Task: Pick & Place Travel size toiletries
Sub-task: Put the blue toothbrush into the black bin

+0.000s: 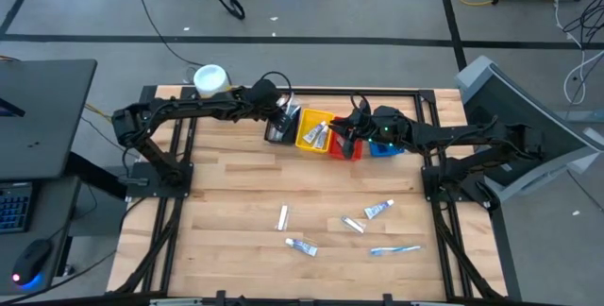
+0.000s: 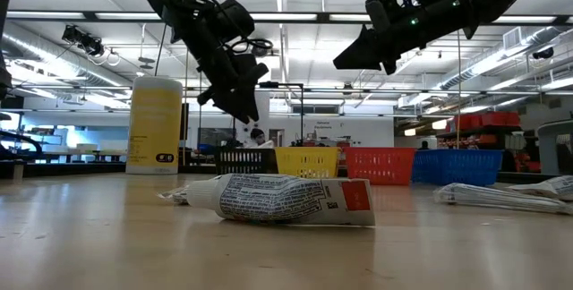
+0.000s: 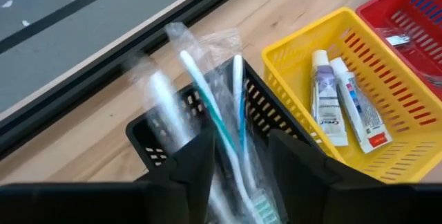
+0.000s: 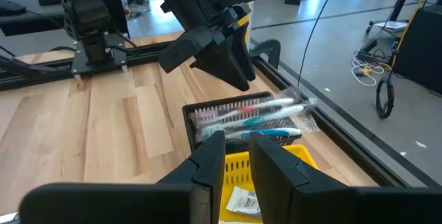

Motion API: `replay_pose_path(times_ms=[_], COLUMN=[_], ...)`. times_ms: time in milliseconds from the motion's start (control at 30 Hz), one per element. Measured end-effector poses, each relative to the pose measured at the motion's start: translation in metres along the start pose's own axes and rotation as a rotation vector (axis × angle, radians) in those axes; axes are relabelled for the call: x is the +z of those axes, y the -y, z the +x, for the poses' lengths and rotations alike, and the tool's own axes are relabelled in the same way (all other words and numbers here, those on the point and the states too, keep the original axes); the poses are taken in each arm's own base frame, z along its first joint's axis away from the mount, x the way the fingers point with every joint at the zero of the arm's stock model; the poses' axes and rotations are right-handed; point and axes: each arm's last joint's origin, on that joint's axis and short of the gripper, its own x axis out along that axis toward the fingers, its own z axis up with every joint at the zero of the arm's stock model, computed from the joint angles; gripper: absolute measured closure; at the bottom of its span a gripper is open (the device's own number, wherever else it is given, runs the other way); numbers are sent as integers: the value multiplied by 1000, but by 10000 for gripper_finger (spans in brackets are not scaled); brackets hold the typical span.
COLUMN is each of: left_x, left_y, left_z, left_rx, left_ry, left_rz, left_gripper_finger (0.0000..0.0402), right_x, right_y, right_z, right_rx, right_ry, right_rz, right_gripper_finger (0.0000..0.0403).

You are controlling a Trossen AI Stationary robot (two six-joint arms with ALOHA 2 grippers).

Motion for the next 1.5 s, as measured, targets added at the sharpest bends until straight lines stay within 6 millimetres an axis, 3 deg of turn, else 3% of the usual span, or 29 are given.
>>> replay_pose_path(times_ms=[333,600,700,867,1033,1267,1500], left_x=[1,-11,-18,-29,-37,-42,-42], left_y=[20,54,69,91,105,112,113], left_z=[-4,-12,-16,-24,-31,-34,-34], left_rx=[-76,-222,-276,-332,-368,-386,-387], left_ry=[60,30,15,13,17,16,16], left_rz=[24,83,128,238,334,359,359], left_gripper_finger=[227,238,243,250,250,250,251], right_x=[3,5,0,-16,-34,-49,-73], right_y=[-2,-7,-12,-28,-48,-74,-108], right_z=[0,-1,-1,-5,-14,-28,-62], right_rx=[4,-52,2,246,333,420,725], right_ry=[33,53,13,-143,-322,-489,-836], right_rz=[-86,-119,-127,-135,-131,-64,10], right_gripper_finger=[326,326,326,326,321,282,274])
